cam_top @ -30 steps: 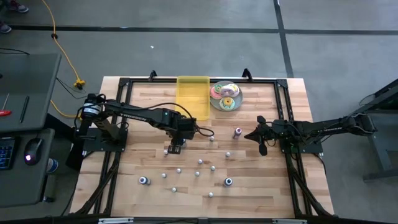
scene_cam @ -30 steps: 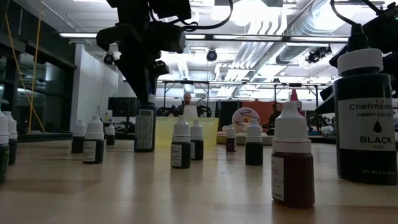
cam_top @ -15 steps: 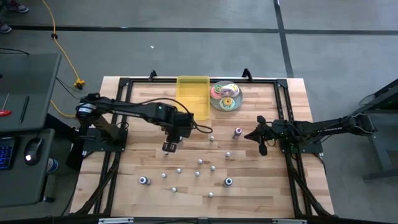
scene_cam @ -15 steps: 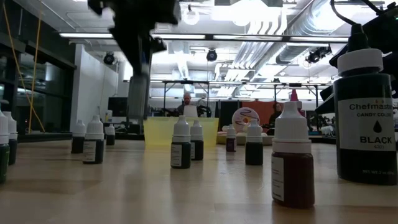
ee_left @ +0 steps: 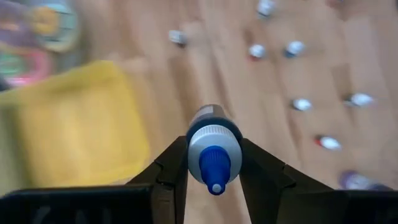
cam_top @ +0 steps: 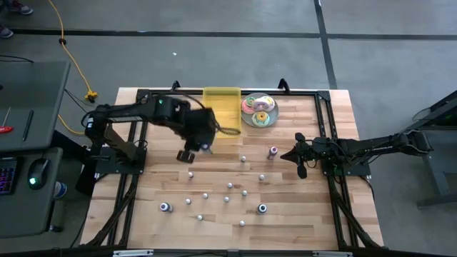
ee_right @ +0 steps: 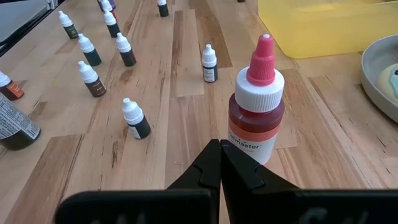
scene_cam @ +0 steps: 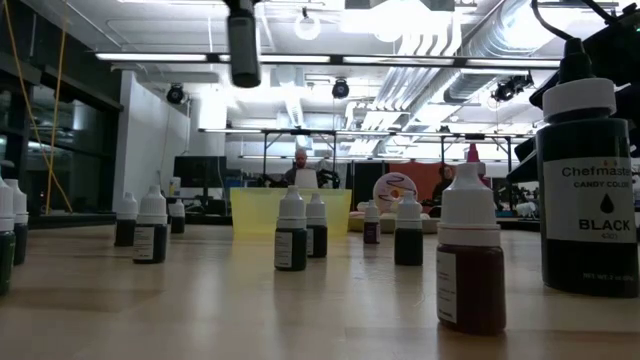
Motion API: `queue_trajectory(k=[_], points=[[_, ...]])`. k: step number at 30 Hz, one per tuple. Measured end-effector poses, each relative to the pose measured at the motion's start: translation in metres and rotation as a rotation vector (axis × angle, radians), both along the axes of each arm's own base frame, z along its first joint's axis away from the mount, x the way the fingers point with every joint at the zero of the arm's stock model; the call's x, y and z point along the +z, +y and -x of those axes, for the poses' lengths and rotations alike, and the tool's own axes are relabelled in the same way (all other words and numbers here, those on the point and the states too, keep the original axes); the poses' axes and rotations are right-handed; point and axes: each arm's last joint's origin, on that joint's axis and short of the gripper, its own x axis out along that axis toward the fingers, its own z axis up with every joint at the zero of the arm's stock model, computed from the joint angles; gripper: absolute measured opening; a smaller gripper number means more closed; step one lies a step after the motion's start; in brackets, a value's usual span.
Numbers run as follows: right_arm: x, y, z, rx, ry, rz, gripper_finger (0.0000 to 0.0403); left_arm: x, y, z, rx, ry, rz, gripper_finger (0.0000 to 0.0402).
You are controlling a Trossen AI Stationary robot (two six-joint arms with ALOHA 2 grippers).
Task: Pick & Place food coloring
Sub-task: Put the big blue food coloring bottle into the bin
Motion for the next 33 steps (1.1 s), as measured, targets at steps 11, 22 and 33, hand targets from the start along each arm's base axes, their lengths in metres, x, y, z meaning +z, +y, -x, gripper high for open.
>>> queue_trajectory(k=[11, 22, 33], points=[[0.000, 0.000, 0.000, 0.000, 0.000, 0.000, 0.0000, 0.016, 0.061, 0.000, 0.397, -0.150, -0.101, 0.0102], [0.000, 0.000, 0.000, 0.000, 0.001, 0.000, 0.0000, -0.007, 0.130, -0.011, 0.811, -0.150, -0.041, 0.0102], [0.000, 0.000, 0.000, 0.000, 0.000, 0.000, 0.0000, -0.059, 0.194, -0.030, 1.078, -0.074, 0.119, 0.0102]])
